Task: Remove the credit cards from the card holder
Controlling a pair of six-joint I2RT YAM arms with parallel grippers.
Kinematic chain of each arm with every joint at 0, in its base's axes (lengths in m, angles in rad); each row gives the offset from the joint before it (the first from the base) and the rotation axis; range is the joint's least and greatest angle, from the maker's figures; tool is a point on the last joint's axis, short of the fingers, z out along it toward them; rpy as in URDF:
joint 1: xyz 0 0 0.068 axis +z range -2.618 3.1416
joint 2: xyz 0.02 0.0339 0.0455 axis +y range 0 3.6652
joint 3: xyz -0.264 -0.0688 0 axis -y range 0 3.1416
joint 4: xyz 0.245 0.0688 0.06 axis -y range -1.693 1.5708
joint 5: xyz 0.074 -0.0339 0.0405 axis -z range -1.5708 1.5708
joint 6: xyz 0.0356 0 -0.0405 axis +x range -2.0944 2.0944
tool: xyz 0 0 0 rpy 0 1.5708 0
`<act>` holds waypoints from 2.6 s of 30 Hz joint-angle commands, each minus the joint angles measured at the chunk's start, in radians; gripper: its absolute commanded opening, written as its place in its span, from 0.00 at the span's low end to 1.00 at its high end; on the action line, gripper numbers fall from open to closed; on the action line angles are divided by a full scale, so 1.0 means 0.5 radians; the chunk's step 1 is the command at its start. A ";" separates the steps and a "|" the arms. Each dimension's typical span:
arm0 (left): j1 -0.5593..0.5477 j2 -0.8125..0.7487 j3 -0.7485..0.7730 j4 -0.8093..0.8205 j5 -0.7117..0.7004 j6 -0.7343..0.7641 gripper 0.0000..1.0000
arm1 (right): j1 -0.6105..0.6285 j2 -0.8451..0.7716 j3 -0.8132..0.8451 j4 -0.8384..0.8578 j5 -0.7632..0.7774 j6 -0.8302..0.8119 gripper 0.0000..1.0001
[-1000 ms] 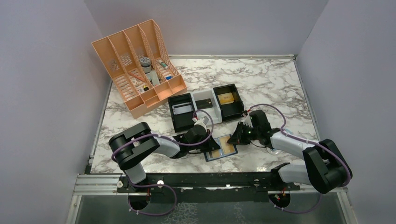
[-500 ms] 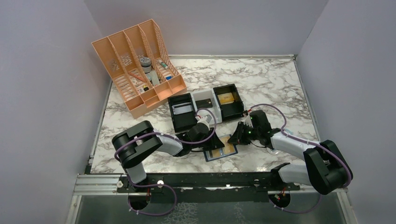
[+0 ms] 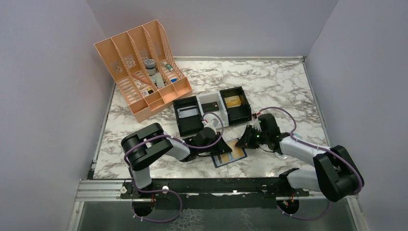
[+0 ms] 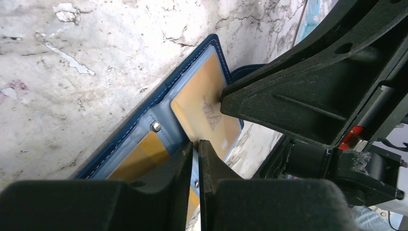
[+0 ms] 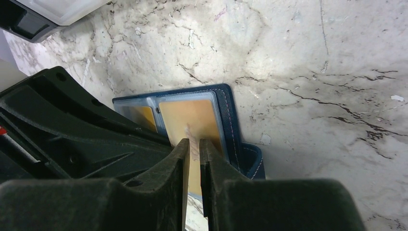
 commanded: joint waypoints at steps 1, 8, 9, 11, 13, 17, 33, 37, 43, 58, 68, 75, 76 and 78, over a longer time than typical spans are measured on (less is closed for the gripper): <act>-0.018 0.047 -0.050 -0.015 -0.018 -0.017 0.10 | 0.001 0.043 -0.088 -0.185 0.211 -0.040 0.16; -0.010 0.039 -0.050 -0.012 -0.029 0.003 0.00 | 0.001 -0.067 -0.059 -0.241 0.209 -0.059 0.32; -0.007 0.036 -0.052 -0.014 -0.024 0.006 0.00 | 0.001 -0.107 -0.048 -0.261 0.219 -0.058 0.35; -0.005 0.031 -0.055 -0.014 -0.017 0.020 0.00 | 0.001 -0.199 -0.017 -0.317 0.258 -0.054 0.40; -0.005 0.022 -0.059 -0.015 -0.009 0.043 0.00 | 0.001 -0.244 0.023 -0.388 0.312 -0.057 0.42; 0.004 0.018 -0.060 -0.015 0.021 0.086 0.00 | 0.001 -0.229 0.061 -0.444 0.319 -0.080 0.43; 0.127 -0.010 -0.008 -0.116 0.283 0.299 0.00 | 0.001 -0.227 -0.245 -0.074 -0.219 0.143 0.16; 0.152 0.006 0.055 -0.250 0.383 0.410 0.00 | 0.001 -0.370 -0.159 -0.318 0.016 0.139 0.19; 0.154 -0.063 0.119 -0.539 0.331 0.586 0.00 | 0.001 -0.751 -0.063 -0.334 0.069 0.069 0.31; 0.154 -0.112 0.316 -0.873 0.261 0.749 0.00 | 0.001 -0.214 -0.045 -0.115 -0.237 0.003 0.26; 0.156 -0.136 0.309 -0.904 0.238 0.741 0.00 | 0.003 -0.068 -0.090 -0.115 -0.146 0.018 0.24; 0.156 -0.185 0.280 -0.816 0.265 0.671 0.11 | 0.003 -0.068 -0.109 -0.110 -0.117 0.035 0.23; 0.155 -0.169 0.270 -0.786 0.285 0.643 0.15 | 0.003 -0.066 -0.113 -0.105 -0.114 0.038 0.23; 0.156 -0.161 0.253 -0.731 0.311 0.594 0.21 | 0.002 -0.060 -0.122 -0.097 -0.113 0.042 0.23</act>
